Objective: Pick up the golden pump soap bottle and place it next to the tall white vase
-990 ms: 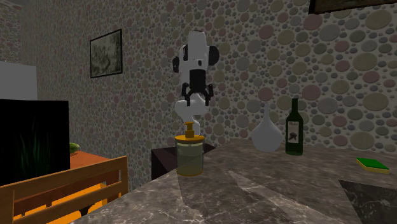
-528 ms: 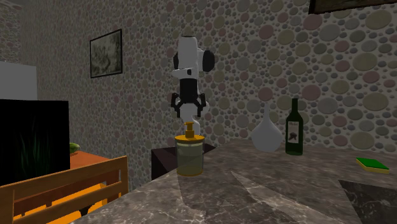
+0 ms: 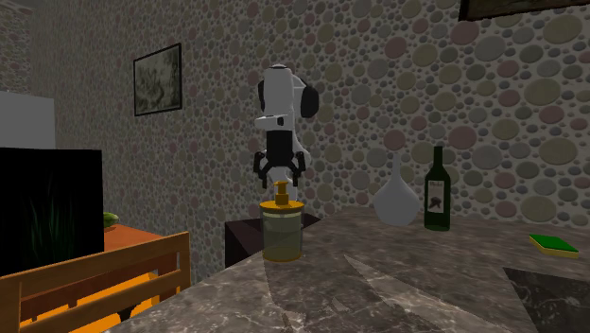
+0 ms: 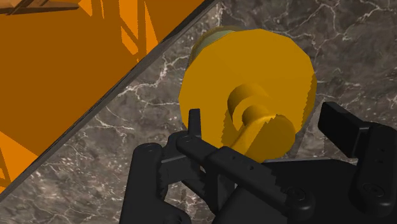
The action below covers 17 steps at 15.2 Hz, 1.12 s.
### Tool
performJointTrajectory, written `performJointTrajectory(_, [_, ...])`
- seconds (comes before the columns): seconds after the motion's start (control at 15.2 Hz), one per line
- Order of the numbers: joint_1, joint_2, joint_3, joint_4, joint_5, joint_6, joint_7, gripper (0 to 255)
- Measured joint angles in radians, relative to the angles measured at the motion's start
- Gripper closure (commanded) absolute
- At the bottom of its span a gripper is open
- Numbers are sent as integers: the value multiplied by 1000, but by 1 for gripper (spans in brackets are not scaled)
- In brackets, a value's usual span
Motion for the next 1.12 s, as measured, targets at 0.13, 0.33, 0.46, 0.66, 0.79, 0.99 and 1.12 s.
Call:
performJointTrajectory(0.13, [0, 3, -1, -1, 1, 4, -1, 0])
performJointTrajectory(0.33, [0, 3, -1, -2, 1, 5, -1, 0])
performJointTrajectory(0.46, [0, 3, -1, -2, 1, 5, -1, 255])
performJointTrajectory(0.66, [0, 3, -1, -2, 1, 6, -1, 255])
performJointTrajectory(0.79, [0, 3, -1, -2, 1, 5, -1, 255])
performJointTrajectory(0.99, [0, 3, -1, -2, 1, 5, -1, 255])
performJointTrajectory(1.12, [0, 0, 0, 1, 0, -1, 1, 255])
